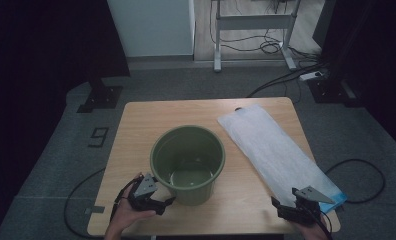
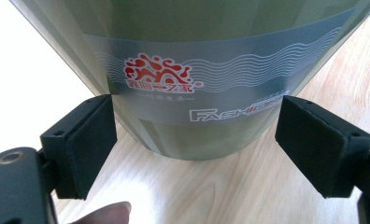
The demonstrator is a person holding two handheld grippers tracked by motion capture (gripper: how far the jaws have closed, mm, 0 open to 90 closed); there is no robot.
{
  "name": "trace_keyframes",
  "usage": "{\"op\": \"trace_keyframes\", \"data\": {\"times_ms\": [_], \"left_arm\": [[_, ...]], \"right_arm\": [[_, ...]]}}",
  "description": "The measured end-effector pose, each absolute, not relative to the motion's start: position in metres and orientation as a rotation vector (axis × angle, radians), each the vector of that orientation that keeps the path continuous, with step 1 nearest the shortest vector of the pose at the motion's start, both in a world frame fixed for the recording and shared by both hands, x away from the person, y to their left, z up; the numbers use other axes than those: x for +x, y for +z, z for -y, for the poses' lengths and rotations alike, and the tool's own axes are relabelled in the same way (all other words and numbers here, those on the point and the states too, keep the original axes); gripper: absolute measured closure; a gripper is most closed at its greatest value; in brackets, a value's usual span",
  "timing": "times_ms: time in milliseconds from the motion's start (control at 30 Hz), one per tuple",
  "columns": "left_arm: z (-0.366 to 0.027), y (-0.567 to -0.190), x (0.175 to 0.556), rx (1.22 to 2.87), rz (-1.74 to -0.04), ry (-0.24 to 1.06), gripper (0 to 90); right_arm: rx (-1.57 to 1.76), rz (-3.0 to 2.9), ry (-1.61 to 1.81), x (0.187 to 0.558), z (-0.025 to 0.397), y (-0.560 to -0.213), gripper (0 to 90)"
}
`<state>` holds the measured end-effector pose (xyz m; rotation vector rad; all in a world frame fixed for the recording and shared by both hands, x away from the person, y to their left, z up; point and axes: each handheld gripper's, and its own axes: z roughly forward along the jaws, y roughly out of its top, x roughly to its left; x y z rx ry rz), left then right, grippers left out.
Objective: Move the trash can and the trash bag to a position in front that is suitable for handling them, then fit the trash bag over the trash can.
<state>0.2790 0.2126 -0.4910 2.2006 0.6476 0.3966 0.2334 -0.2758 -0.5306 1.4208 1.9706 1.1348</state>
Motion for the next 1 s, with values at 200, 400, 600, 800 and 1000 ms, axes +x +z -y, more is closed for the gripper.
{"op": "trace_keyframes", "data": {"times_ms": [200,400,600,800,1000], "left_arm": [[-0.194,-0.492,0.287,2.191,-0.654,0.392,12.5],[-0.183,-0.492,0.291,2.189,-0.659,0.396,12.6],[-0.192,-0.492,0.288,2.184,-0.720,0.454,13.8],[-0.216,-0.490,0.284,2.148,-0.831,0.493,13.8],[-0.233,-0.489,0.281,2.134,-0.885,0.511,13.9]], "right_arm": [[1.427,-1.966,1.124,0.231,0.278,-0.531,12.6],[1.424,-1.966,1.119,0.230,0.278,-0.532,12.7],[1.421,-1.965,1.114,0.229,0.279,-0.532,12.7],[1.430,-1.958,1.111,0.231,0.279,-0.532,12.7],[1.427,-1.956,1.097,0.235,0.275,-0.531,12.6]]}}
